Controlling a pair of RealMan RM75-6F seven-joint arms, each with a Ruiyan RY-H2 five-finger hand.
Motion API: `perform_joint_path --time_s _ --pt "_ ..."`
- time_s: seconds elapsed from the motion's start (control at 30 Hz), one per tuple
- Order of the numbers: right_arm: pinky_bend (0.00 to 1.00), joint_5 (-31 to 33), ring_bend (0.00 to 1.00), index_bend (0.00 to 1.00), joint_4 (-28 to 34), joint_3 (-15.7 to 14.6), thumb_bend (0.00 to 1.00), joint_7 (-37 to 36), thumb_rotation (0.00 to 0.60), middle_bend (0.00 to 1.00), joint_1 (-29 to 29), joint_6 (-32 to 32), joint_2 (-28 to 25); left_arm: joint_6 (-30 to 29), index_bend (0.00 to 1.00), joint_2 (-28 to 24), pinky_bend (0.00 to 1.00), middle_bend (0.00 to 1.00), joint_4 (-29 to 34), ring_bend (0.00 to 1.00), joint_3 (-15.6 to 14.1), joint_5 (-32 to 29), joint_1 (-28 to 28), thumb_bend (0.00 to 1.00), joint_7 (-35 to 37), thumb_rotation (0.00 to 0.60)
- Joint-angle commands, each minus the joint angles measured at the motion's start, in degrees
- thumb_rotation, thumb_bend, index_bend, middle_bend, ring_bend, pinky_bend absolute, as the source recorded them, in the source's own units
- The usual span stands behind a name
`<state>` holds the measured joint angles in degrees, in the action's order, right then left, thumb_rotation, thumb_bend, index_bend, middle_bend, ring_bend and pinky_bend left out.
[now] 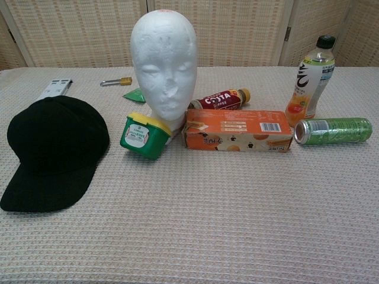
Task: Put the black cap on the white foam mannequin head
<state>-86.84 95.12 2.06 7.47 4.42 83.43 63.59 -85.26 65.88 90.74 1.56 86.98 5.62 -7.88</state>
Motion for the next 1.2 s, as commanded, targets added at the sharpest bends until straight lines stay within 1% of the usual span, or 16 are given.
perform_joint_path --time_s 0.03,0.17,0.2,0.23,0.27,0.3,0.37,0.43,0.5,0.6,0.67,0.7,0.77,0.83,1.0,1.2 --pt "0.0 0.02 0.0 0.0 -0.31 0.16 0.12 0.24 0.6 0.0 0.04 0.12 0.41 -0.04 0.14 0.5 0.18 0.14 -0.72 0.06 -0.07 0.69 0.24 0.13 0.68 0.6" --pt "0.0 0.63 0.0 0.0 -1.19 0.95 0.12 0.25 0.6 0.0 0.17 0.58 1.21 -0.11 0.14 2.31 0.2 0.15 -2.57 0.07 -0.74 2.54 0.56 0.13 4.02 0.6" --pt "0.0 1.19 0.0 0.0 -1.51 1.28 0.12 0.1 0.6 0.0 0.25 0.49 1.45 -0.68 0.14 3.54 0.22 0.16 -3.86 0.08 -1.07 3.86 0.65 0.13 6.03 0.6" --pt "0.0 1.79 0.0 0.0 -1.73 1.58 0.12 0.08 0.6 0.0 0.33 0.33 1.62 -1.45 0.14 4.84 0.28 0.2 -5.56 0.11 -1.41 5.17 0.64 0.13 7.07 0.6" --pt "0.0 2.62 0.0 0.0 -2.03 1.98 0.12 0.37 0.6 0.0 0.49 0.04 1.89 -2.89 0.15 7.05 0.32 0.23 -8.73 0.14 -1.96 7.35 0.59 0.13 8.0 0.6" --pt "0.0 3.24 0.0 0.0 -2.25 2.25 0.12 0.71 0.6 0.0 0.64 -0.25 2.13 -4.42 0.17 9.13 0.4 0.3 -11.64 0.2 -2.29 9.14 0.51 0.12 8.52 0.6" --pt "0.0 4.37 0.0 0.0 -2.52 2.61 0.12 1.54 0.6 0.0 0.95 -0.96 2.6 -8.7 0.29 14.35 0.58 0.5 -18.79 0.39 -2.52 12.84 0.35 0.12 10.29 0.6" --pt "0.0 5.32 0.0 0.0 -2.62 2.72 0.12 2.79 0.6 0.0 1.21 -1.7 3.12 -13.16 0.46 20.65 0.7 0.67 -27.95 0.56 -2.82 15.85 0.24 0.12 13.93 0.6" --pt "0.0 5.83 0.0 0.0 -2.41 2.63 0.12 3.96 0.6 0.0 1.36 -2.17 3.47 -16.13 0.57 26.5 0.76 0.78 -37.53 0.65 -2.87 17.23 0.29 0.12 16.25 0.6" --pt "0.0 5.6 0.0 0.0 -2.14 2.52 0.12 4.57 0.6 0.0 1.51 -2.19 3.77 -18.71 0.6 34.23 0.83 0.89 -50.7 0.74 -2.47 17.59 0.89 0.13 19.55 0.6" --pt "0.0 5.41 0.0 0.0 -2.11 2.48 0.12 4.68 0.6 0.0 1.45 -1.9 3.91 -19.2 0.6 37.88 0.91 0.97 -56.72 0.83 -2.46 17.21 1.29 0.13 22.77 0.6" --pt "0.0 5.27 0.0 0.0 -2.03 2.43 0.12 4.61 0.6 0.0 1.39 -1.73 3.93 -19.56 0.6 39.93 0.94 0.99 -60.37 0.86 -2.57 17.14 1.61 0.13 24.18 0.6" --pt "0.0 5.14 0.0 0.0 -2.01 2.42 0.12 4.49 0.6 0.0 1.33 -1.52 3.92 -20.69 0.61 42.55 0.99 1.0 -65.02 0.93 -2.84 17.25 2.01 0.13 25.76 0.6" --pt "0.0 5.34 0.0 0.0 -2.12 2.46 0.12 4.53 0.6 0.0 1.34 -1.57 3.95 -21.51 0.61 44.98 1.0 1.0 -69.01 0.96 -3.3 17.22 2.22 0.14 27.48 0.6" --pt "0.0 5.99 0.0 0.0 -2.08 2.5 0.12 4.83 0.6 0.0 1.53 -2.19 3.9 -21.38 0.59 49.32 1.0 1.0 -75.59 0.98 -4.8 17.16 2.61 0.16 28.79 0.6" --pt "0.0 6.46 0.0 0.0 -1.8 2.61 0.12 4.42 0.6 0.0 1.57 -2.44 3.52 -19.72 0.54 52.12 1.0 1.0 -80.26 0.99 -6.72 17.31 3.37 0.2 28.16 0.6"
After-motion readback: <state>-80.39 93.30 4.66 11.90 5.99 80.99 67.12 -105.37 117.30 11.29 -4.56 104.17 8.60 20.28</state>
